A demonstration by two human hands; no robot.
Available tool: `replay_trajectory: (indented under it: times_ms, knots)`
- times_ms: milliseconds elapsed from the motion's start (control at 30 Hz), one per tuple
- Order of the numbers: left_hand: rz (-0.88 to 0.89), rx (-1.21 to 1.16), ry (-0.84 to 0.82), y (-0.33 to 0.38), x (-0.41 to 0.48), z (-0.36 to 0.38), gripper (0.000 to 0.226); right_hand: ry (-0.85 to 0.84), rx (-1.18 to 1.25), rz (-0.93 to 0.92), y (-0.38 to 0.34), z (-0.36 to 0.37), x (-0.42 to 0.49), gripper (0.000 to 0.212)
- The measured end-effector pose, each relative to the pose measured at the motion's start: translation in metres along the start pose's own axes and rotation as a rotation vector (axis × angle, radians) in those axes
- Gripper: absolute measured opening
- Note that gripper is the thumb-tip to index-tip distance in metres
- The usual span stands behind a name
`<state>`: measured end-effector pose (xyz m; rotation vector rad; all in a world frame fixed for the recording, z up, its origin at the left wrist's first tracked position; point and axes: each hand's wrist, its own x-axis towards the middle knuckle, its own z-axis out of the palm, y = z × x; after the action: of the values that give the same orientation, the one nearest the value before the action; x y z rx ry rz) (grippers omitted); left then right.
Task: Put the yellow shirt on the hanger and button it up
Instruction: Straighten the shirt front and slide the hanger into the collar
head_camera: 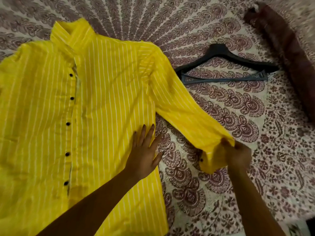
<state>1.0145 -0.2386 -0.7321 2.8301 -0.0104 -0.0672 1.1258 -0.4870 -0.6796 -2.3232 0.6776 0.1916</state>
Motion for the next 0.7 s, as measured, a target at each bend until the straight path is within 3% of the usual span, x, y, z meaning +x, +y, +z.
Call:
replay_trajectory:
  times_ms: [100, 200, 367, 467, 533, 633, 700]
  knots:
    - [-0.009, 0.058, -0.007, 0.005, 0.024, 0.004, 0.057, 0.252, -0.052, 0.054, -0.004, -0.029, 0.056, 0.029]
    - [-0.048, 0.061, 0.023, 0.005, 0.043, 0.007, 0.056, 0.3, -0.26, -0.055, -0.006, -0.03, 0.093, 0.046]
    - [-0.115, 0.075, 0.028, 0.0, 0.066, 0.013, 0.053, -0.142, -0.502, -0.772, -0.015, 0.039, 0.073, 0.072]
    - [-0.148, 0.106, 0.031, -0.007, 0.082, 0.01, 0.043, -0.242, -0.544, -1.015, -0.022, 0.065, 0.068, 0.042]
    - [-0.123, 0.132, 0.03, -0.014, 0.096, 0.007, 0.04, -0.187, -0.392, -0.992, -0.028, 0.062, 0.081, 0.028]
    - [-0.051, 0.193, 0.063, -0.023, 0.121, 0.0, 0.038, -0.069, -0.09, -0.787, -0.037, 0.037, 0.11, 0.032]
    - [-0.029, 0.238, 0.089, -0.026, 0.138, -0.006, 0.038, -0.194, -0.045, -0.785, -0.043, 0.017, 0.124, 0.031]
